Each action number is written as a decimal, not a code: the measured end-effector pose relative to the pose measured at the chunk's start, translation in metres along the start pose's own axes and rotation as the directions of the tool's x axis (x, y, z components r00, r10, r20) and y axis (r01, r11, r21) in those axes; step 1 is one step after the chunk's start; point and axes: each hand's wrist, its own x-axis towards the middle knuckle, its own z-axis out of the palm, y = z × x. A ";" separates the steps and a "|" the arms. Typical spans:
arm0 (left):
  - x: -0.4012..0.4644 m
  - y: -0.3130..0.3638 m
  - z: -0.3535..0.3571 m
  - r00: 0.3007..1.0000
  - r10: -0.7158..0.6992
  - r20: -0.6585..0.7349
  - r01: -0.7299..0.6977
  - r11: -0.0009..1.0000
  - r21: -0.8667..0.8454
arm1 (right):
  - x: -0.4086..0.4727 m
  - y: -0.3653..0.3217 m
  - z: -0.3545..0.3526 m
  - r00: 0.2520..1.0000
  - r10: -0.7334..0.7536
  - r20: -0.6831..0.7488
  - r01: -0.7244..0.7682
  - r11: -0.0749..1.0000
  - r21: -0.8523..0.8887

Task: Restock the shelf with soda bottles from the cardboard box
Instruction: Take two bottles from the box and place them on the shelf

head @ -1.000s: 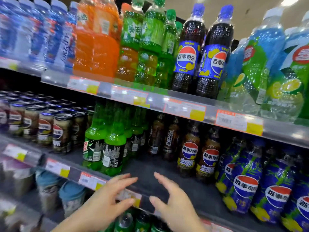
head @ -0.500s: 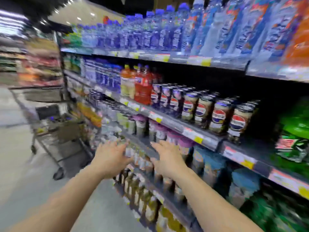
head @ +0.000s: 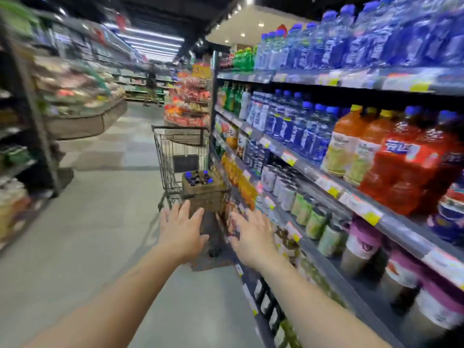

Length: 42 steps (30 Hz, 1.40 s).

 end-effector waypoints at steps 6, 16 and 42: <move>0.118 -0.049 0.008 0.987 -0.158 0.007 0.158 0.987 -0.001 | 0.165 -0.024 0.010 0.989 -0.146 0.023 0.146 0.989 0.020; 0.306 -0.186 0.047 0.962 -0.274 0.002 0.274 0.962 0.003 | 0.395 -0.104 0.081 0.967 -0.249 0.050 0.245 0.967 0.066; 0.845 -0.283 0.203 0.973 0.146 0.177 -0.140 0.989 -0.049 | 0.866 0.011 0.198 0.962 0.244 0.121 -0.257 0.960 0.109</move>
